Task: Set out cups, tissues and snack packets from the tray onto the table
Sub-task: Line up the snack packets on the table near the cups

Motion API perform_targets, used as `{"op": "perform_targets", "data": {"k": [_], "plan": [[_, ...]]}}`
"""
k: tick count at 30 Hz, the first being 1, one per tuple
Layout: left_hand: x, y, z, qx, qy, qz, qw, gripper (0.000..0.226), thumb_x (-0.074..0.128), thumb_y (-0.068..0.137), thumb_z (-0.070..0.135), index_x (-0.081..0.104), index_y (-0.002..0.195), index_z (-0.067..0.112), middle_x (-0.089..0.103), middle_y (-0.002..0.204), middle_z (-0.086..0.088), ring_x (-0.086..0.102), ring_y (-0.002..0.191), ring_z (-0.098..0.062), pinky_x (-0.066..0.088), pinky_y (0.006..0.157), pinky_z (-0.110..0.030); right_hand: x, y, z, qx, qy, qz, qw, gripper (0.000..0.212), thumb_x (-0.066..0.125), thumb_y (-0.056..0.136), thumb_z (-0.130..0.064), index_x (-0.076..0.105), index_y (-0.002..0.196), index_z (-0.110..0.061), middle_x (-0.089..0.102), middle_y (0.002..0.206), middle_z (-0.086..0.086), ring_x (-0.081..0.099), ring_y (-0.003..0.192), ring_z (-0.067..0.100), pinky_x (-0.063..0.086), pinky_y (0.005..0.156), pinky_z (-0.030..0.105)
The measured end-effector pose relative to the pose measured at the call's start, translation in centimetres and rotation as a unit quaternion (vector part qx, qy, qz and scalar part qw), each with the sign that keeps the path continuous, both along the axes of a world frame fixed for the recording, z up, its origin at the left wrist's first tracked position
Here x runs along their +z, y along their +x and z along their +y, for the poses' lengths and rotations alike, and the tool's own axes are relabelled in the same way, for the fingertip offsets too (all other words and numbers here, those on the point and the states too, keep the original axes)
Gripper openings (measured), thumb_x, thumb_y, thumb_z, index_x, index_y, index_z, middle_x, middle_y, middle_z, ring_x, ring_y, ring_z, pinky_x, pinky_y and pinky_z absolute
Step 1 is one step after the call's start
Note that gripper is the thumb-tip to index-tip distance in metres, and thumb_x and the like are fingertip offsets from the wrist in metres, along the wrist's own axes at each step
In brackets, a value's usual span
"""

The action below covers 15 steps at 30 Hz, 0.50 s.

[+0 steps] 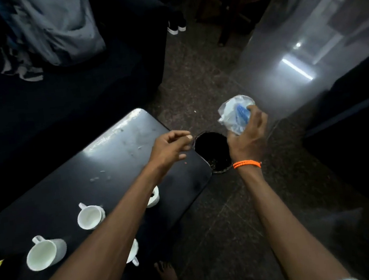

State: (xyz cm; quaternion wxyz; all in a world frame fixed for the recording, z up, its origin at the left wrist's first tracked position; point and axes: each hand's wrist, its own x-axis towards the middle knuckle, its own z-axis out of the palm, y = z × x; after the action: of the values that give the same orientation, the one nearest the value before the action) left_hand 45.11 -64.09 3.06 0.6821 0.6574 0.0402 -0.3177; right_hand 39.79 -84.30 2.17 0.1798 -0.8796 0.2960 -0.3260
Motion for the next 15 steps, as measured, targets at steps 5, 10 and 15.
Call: {"op": "perform_targets", "data": {"k": [5,10,15], "plan": [[-2.1,-0.5,0.6,0.022,0.031,-0.006,0.999,0.021,0.07,0.095,0.016,0.074,0.114,0.006,0.073,0.097,-0.006,0.07,0.091,-0.019,0.054,0.079,-0.033,-6.2,1.3,-5.1,0.016,0.098,0.309,0.946,0.109,0.089,0.068,-0.037,0.029,0.156,-0.014,0.036,0.153,0.018,0.041,0.137,0.039,0.041,0.111,0.05],[-3.4,-0.5,3.0,0.066,0.039,0.002,0.997,0.018,0.07,0.094,0.015,0.075,0.111,0.008,0.074,0.095,-0.005,0.071,0.089,-0.018,0.055,0.077,-0.029,-8.6,0.6,-3.8,0.007,0.115,0.269,0.956,0.087,0.082,0.078,-0.028,0.038,0.15,-0.01,0.042,0.149,0.019,0.043,0.136,0.04,0.044,0.109,0.051],[-3.3,0.4,7.7,0.128,0.043,-0.001,0.991,0.016,0.069,0.094,0.013,0.075,0.108,0.009,0.074,0.096,-0.007,0.07,0.087,-0.019,0.056,0.075,-0.027,-8.3,1.5,1.3,0.094,0.164,0.261,0.947,0.073,0.078,0.083,-0.021,0.044,0.145,-0.006,0.047,0.142,0.023,0.05,0.13,0.042,0.044,0.109,0.05]]}}
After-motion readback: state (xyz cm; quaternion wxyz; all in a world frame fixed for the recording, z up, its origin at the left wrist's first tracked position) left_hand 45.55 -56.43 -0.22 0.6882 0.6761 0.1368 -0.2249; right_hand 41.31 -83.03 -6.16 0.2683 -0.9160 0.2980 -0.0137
